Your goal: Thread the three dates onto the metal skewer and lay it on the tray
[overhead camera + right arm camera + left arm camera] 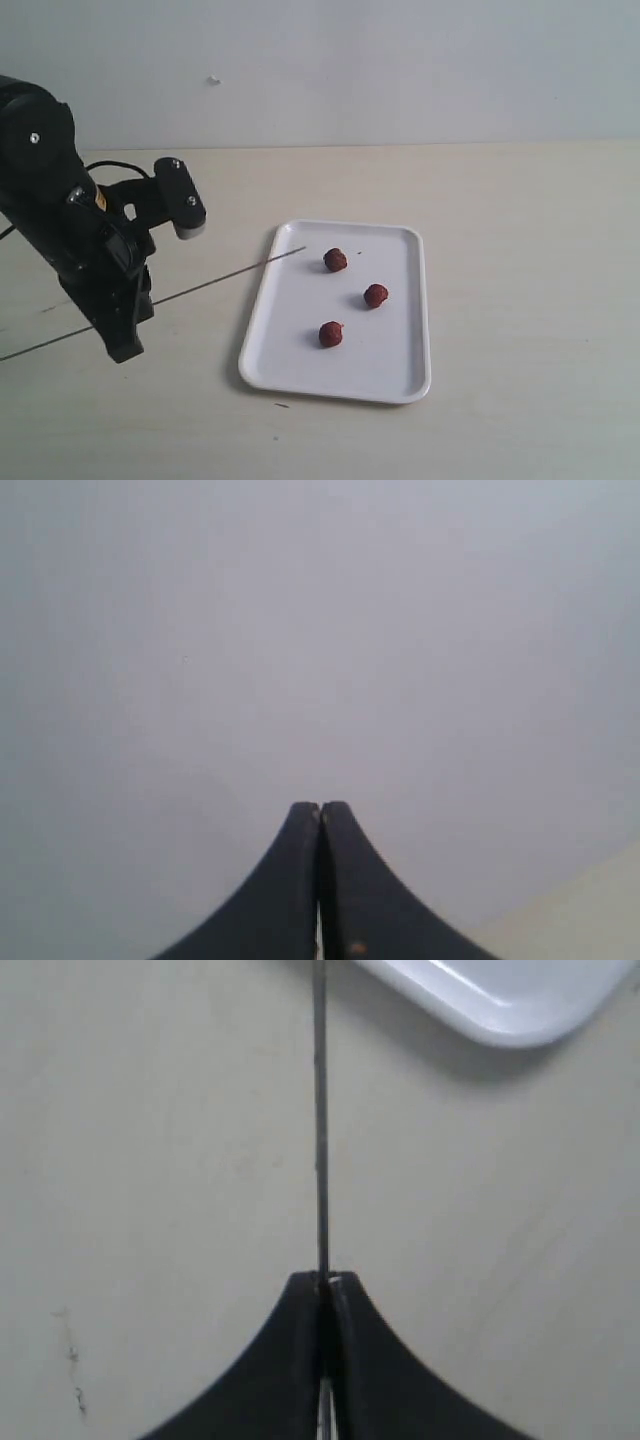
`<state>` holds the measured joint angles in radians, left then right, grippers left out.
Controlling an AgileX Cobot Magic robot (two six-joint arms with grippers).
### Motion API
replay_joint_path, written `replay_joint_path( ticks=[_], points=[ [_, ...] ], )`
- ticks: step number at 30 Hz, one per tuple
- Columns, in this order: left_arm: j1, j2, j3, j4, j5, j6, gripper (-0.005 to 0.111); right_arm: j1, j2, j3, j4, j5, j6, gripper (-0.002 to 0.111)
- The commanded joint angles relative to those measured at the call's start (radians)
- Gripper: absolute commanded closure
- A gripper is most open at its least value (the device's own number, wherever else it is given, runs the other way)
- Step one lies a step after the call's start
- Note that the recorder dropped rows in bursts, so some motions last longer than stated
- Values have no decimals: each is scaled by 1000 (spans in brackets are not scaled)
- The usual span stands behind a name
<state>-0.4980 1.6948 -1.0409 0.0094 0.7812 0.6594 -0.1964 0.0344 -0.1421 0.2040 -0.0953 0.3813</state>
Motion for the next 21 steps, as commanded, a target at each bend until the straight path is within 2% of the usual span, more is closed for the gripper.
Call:
replay_joint_path(
  ticks=[1,8,12,15,18,21],
  points=[
    [-2,-4,23,2,-29,110,107,-7,175,-157,-84,62,-18,108],
    [-2,-4,23,2,-33,118,107,-7,730,-515,-121,399,-219,108],
    [-2,-4,23,-9,-35,118,107,-7,1039,-758,-24,734,-542,108],
    [-2,-4,23,-9,-35,118,107,1,1232,-911,103,963,-647,108],
    [-2,-4,23,-9,-36,123,107,81,1402,-1027,124,1108,-699,108],
    [-2,-4,26,-9,-17,145,107,192,1526,-1107,64,1179,-695,108]
  ],
)
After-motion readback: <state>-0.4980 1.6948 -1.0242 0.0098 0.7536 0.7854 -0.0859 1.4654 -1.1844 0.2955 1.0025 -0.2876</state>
